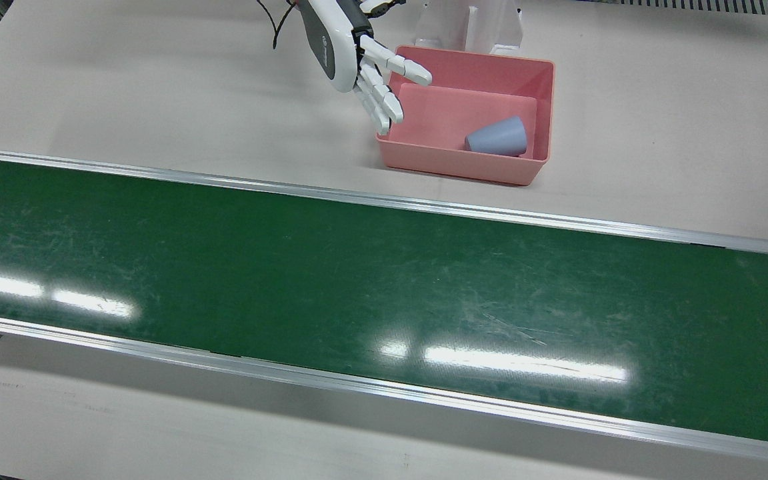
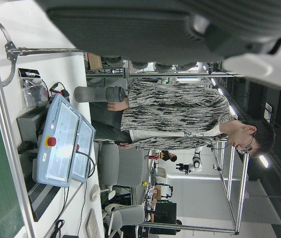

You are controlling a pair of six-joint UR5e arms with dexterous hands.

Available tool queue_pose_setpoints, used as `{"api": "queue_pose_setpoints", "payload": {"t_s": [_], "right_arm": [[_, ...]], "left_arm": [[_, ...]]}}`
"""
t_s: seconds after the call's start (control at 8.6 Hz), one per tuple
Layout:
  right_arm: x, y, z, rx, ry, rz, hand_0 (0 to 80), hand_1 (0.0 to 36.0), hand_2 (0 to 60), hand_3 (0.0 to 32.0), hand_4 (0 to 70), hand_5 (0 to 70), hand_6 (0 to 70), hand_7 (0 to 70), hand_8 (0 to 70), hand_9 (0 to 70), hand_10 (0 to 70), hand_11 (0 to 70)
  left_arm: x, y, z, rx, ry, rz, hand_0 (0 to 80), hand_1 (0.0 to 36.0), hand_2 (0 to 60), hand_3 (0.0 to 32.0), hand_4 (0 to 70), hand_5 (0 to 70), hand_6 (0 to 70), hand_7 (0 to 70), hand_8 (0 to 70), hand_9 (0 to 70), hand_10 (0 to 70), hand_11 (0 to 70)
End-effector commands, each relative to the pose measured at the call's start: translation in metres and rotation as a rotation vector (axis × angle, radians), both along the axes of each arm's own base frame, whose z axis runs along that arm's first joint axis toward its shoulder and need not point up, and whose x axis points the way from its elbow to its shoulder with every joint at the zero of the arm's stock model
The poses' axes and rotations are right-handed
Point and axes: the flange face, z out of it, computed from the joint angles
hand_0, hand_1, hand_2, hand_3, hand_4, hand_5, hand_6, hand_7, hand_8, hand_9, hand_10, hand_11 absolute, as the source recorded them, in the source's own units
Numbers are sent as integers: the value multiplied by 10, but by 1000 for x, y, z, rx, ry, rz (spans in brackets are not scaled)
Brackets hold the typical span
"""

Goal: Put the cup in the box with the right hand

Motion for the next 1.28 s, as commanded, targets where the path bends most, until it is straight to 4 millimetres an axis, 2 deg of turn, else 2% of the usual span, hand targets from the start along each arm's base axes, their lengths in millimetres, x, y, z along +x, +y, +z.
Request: {"api": "queue_pose_setpoints", "payload": {"t_s": [0.0,0.12,0.23,0.35,0.47,0.58,0.7,0.81,0.93,1.05,1.16], "right_arm": [[131,-92,67,-143,11,79,493,185,79,0,0,52,35,71,0,1,26,59],[166,-124,99,-197,6,72,497,194,101,0,0,55,37,73,0,2,30,65],[217,-148,122,-224,43,97,494,187,79,0,0,55,36,70,0,3,30,64],[263,-163,143,-242,79,121,491,176,49,0,0,53,36,71,0,7,33,68],[306,-178,170,-252,87,157,493,174,46,0,0,53,37,77,0,10,36,72],[339,-191,212,-283,64,169,492,175,50,0,0,52,39,88,0,15,37,73],[367,-189,256,-300,45,207,491,173,53,0,0,52,40,92,0,14,36,71],[395,-178,291,-325,50,251,488,169,62,0,15,49,44,114,0,23,41,77],[408,-177,318,-348,50,276,474,148,52,0,5,43,42,111,0,23,40,75],[414,-176,338,-359,50,288,475,148,43,0,0,43,42,109,0,22,40,75],[414,-176,347,-373,52,288,476,149,40,0,0,44,42,109,0,21,42,77]], "left_arm": [[0,0,1,-2,0,2,0,0,0,0,0,0,0,0,0,0,0,0],[0,0,-1,1,0,0,0,0,0,0,0,0,0,0,0,0,0,0],[0,0,0,0,0,0,0,0,0,0,0,0,0,0,0,0,0,0],[0,0,0,0,0,0,0,0,0,0,0,0,0,0,0,0,0,0],[0,0,-1,1,0,0,0,0,0,0,0,0,0,0,0,0,0,0],[0,0,0,0,0,0,0,0,0,0,0,0,0,0,0,0,0,0],[0,0,0,-2,0,0,0,0,0,0,0,0,0,0,0,0,0,0],[0,0,0,-1,0,0,0,0,0,0,0,0,0,0,0,0,0,0],[0,0,0,0,0,0,0,0,0,0,0,0,0,0,0,0,0,0],[0,0,0,-2,0,0,0,0,0,0,0,0,0,0,0,0,0,0],[0,0,0,-1,0,0,0,0,0,0,0,0,0,0,0,0,0,0]]}}
